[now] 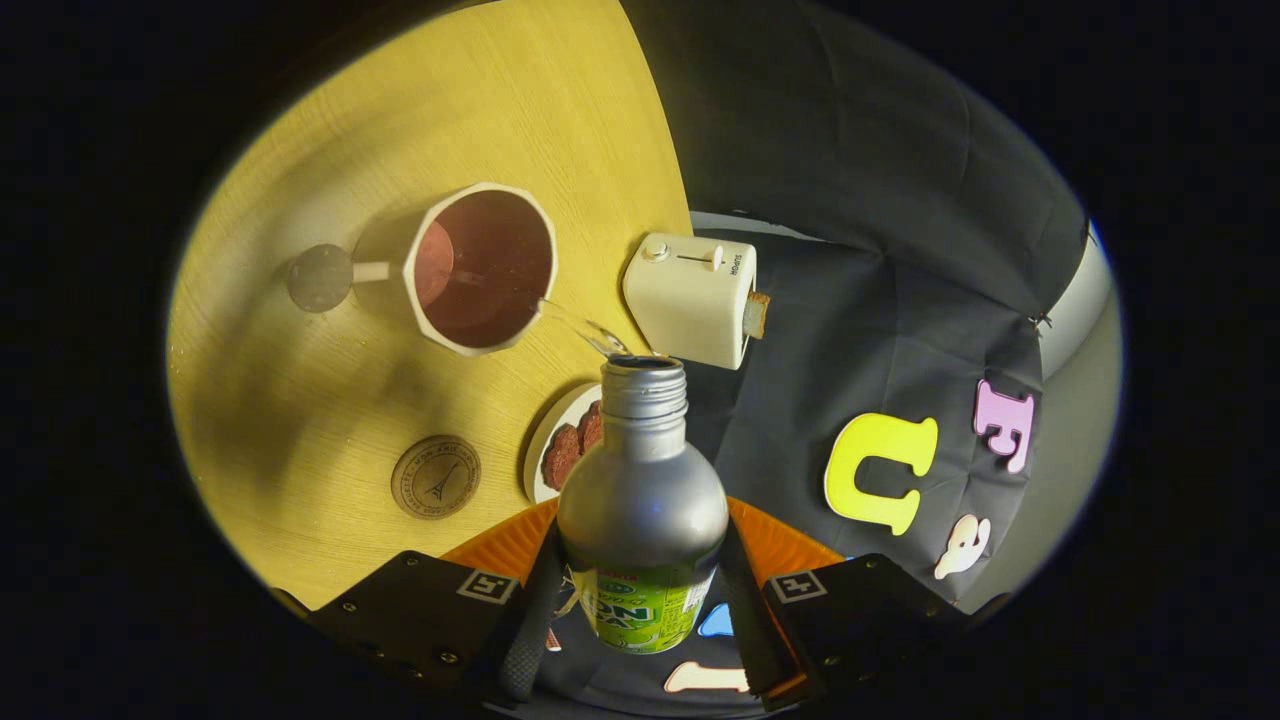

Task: Take the bottle from table, then pour the juice into the cup, finally place the bottle on the coaster

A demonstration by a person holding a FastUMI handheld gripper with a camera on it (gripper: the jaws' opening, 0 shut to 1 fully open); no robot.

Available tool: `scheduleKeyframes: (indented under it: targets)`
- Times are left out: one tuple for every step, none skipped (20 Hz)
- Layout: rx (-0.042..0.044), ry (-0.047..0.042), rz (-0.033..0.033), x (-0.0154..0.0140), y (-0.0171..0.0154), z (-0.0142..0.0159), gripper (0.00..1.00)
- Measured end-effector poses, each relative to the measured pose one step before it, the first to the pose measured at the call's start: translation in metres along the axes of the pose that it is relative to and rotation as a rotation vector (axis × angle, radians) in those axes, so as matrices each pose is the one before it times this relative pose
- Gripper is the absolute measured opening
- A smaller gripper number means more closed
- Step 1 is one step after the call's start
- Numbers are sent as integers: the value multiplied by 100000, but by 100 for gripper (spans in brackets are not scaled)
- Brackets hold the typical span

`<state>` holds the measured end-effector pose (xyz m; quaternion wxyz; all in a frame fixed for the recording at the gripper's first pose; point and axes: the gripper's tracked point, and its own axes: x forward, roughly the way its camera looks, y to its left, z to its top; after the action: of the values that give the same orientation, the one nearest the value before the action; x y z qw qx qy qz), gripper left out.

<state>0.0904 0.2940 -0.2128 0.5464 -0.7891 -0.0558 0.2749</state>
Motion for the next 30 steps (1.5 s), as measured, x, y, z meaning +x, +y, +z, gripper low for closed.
scheduleKeyframes:
  targets:
    - [-319,-68,-70,103,-83,-13,76]
    - [-161,36,-131,-19,-111,-61,76]
    - [-164,-97,-256,101,-173,-63,76]
    - [-447,253,-185,43,-153,-187,76]
    - [-376,-147,-247,-37,-172,-162,76]
    - [-550,89,-343,61,-200,-175,76]
    - [-780,-30,-432,102,-349,-38,76]
    - [-573,2,-395,-2,-265,-108,76]
    - [-466,-19,-217,17,-256,-178,76]
    - [-463,-19,-262,16,-242,-67,76]
    - [-625,-27,-260,19,-272,-196,76]
    - [-612,-119,-332,27,-221,-41,76]
    - [-672,-276,-229,12,-98,-88,76]
    - [-562,-286,-162,-62,-180,-10,76]
    - [-597,-152,-196,40,-60,-65,76]
    - [-579,-153,-123,-75,-185,-40,76]
    - [-463,166,-23,54,-98,-52,76]
    - [-370,-250,-312,-57,-79,-57,76]
    - [-551,146,109,28,-24,-119,76]
    - [-448,-111,-45,-22,-129,1,76]
    - [-678,24,-225,3,-56,-130,76]
    - [-589,-9,-399,-12,-130,2,76]
    - [-526,42,-168,60,-59,-21,76]
    - [-519,-2,-246,-21,-58,-55,76]
    - [-627,-161,-255,5,-151,-23,76]
    - [-726,-124,-389,-85,-182,-51,76]
    - [-852,-21,-385,-53,-194,-56,76]
    - [-634,9,-238,-116,-79,-131,76]
    - [-555,31,-68,-119,-193,-54,76]
    - [-385,-99,-69,-125,-174,2,76]
